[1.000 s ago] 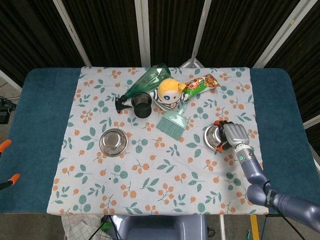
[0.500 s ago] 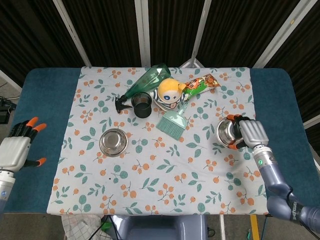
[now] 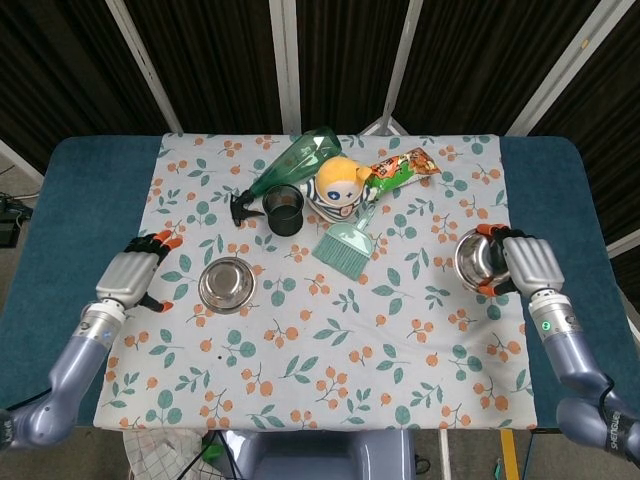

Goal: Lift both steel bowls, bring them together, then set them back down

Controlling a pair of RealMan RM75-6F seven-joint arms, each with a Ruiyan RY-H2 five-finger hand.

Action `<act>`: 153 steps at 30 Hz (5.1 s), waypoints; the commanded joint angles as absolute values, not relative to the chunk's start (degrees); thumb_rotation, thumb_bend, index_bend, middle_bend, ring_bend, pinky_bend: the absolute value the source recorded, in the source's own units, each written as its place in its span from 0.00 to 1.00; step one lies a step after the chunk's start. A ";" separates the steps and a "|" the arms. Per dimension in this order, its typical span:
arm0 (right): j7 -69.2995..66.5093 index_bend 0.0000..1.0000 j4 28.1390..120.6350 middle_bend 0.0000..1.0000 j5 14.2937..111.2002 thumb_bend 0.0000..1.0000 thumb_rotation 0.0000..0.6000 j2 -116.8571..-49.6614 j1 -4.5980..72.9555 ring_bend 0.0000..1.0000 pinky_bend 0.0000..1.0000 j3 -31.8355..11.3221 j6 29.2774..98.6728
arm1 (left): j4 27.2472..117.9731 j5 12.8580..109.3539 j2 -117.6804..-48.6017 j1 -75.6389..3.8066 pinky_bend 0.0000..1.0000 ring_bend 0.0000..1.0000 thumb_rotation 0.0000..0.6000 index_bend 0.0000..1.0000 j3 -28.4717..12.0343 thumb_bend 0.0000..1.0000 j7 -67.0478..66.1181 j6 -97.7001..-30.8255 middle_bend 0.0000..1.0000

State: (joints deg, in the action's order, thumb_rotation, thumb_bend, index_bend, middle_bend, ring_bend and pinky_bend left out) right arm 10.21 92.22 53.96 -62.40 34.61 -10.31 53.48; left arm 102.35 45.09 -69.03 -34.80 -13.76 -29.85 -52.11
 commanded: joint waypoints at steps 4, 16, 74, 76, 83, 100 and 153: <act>8.97 0.32 90.47 0.26 53.94 0.06 1.00 -62.35 34.27 0.38 0.33 -10.51 53.02 | 98.47 34.89 -77.50 -42.24 0.17 0.00 1.00 0.13 -13.99 0.14 -35.91 -53.62 0.00; 7.22 0.32 88.37 0.26 54.04 0.06 1.00 -62.14 33.67 0.38 0.33 -10.74 52.38 | 95.26 27.29 -84.81 -49.09 0.15 0.00 1.00 0.13 -12.72 0.14 -41.36 -55.35 0.00; 5.71 0.32 84.42 0.26 53.90 0.07 1.00 -63.65 32.63 0.38 0.34 -11.75 51.74 | 86.88 30.79 -92.34 -52.64 0.48 0.29 1.00 0.51 -9.98 0.16 -36.59 -61.56 0.44; 5.63 0.32 84.72 0.26 54.08 0.07 1.00 -63.60 32.58 0.38 0.34 -11.79 51.83 | 87.49 32.51 -91.97 -51.76 0.50 0.30 1.00 0.52 -10.50 0.16 -34.63 -62.38 0.46; 5.75 0.32 86.80 0.26 54.98 0.07 1.00 -63.04 32.61 0.38 0.34 -12.25 52.71 | 91.73 36.84 -88.76 -47.19 0.50 0.31 1.00 0.53 -14.77 0.16 -21.07 -61.17 0.47; -11.49 0.33 92.78 0.26 66.05 0.06 1.00 -64.26 32.30 0.38 0.34 -16.80 56.09 | 99.03 50.06 -79.40 -31.53 0.49 0.30 1.00 0.53 -33.24 0.16 36.17 -32.78 0.47; -26.85 0.36 102.89 0.26 60.22 0.07 1.00 -79.38 42.41 0.38 0.34 -23.47 55.72 | 92.27 73.08 -93.06 -36.08 0.44 0.22 1.00 0.50 -28.61 0.15 57.02 -44.03 0.41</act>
